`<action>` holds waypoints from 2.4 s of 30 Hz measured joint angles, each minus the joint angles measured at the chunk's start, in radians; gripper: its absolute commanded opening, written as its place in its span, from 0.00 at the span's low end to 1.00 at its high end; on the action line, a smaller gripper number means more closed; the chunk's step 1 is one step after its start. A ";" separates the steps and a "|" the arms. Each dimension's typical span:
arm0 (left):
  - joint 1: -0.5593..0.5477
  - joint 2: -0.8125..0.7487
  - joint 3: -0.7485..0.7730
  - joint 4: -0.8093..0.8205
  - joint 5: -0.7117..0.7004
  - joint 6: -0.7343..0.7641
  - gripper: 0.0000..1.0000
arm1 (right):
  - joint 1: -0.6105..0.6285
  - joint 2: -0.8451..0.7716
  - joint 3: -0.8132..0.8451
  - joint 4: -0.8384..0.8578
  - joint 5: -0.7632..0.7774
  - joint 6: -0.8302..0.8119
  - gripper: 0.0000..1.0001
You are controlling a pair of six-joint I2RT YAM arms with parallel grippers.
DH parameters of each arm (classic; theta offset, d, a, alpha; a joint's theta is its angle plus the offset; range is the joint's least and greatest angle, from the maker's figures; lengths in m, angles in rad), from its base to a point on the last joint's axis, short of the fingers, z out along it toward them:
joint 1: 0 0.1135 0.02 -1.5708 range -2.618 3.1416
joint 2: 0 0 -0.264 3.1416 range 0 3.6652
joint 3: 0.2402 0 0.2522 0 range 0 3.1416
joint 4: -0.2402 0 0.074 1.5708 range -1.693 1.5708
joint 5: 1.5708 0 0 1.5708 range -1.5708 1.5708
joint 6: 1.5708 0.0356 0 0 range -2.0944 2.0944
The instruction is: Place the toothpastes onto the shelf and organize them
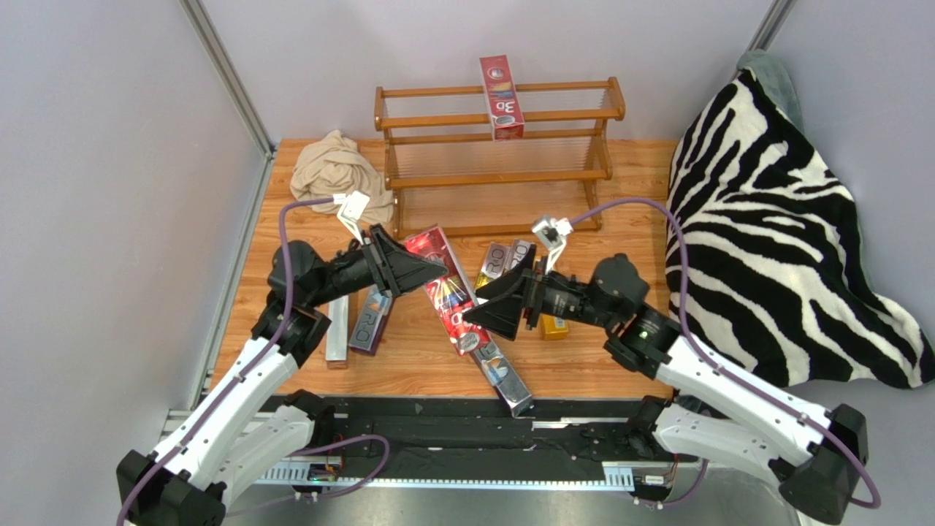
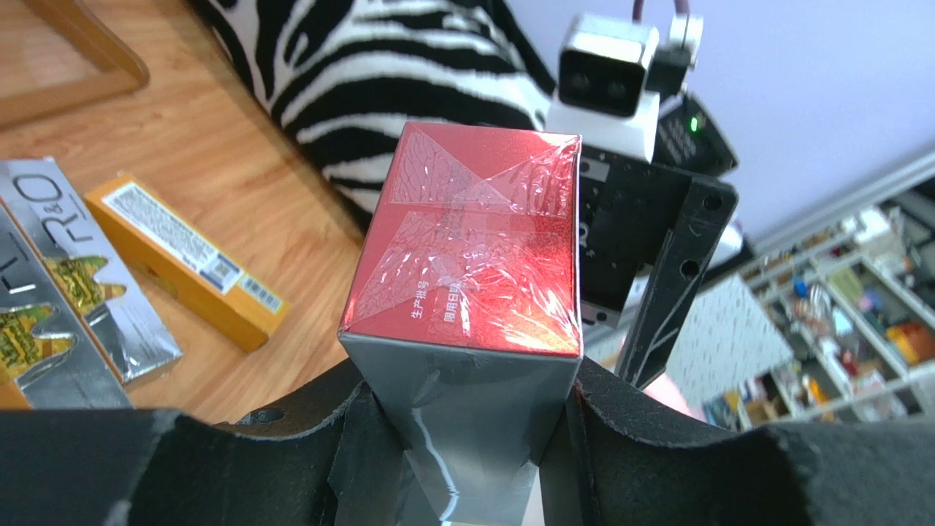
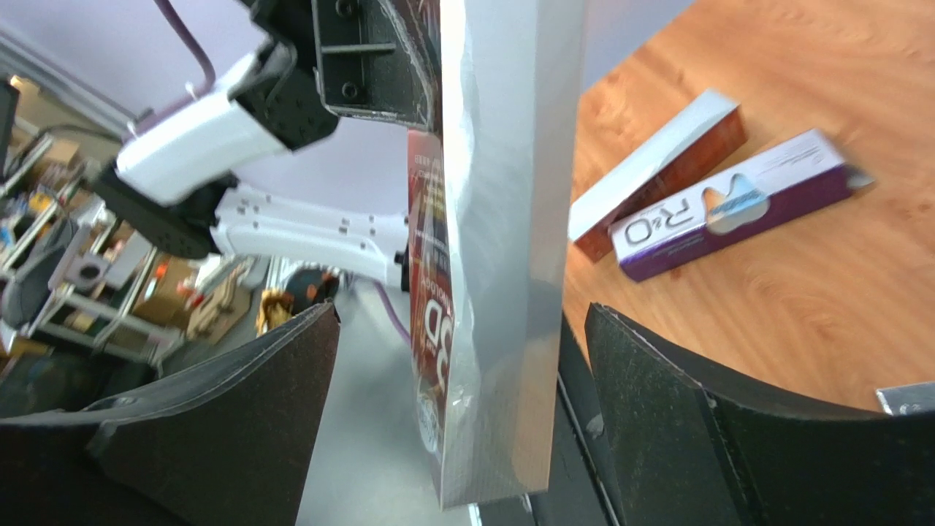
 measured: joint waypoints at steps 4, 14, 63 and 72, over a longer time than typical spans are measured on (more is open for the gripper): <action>0.000 -0.075 -0.012 0.019 -0.106 -0.059 0.14 | 0.002 -0.125 -0.047 0.008 0.121 0.017 0.94; 0.000 -0.160 -0.024 0.156 -0.263 -0.170 0.12 | 0.002 -0.259 -0.148 0.102 0.254 0.126 0.95; 0.000 -0.179 -0.095 0.144 -0.298 -0.150 0.99 | 0.076 -0.051 -0.158 0.277 0.214 0.257 0.18; 0.000 -0.351 0.059 -0.412 -0.437 0.134 0.99 | 0.074 -0.051 -0.111 0.128 0.299 0.253 0.15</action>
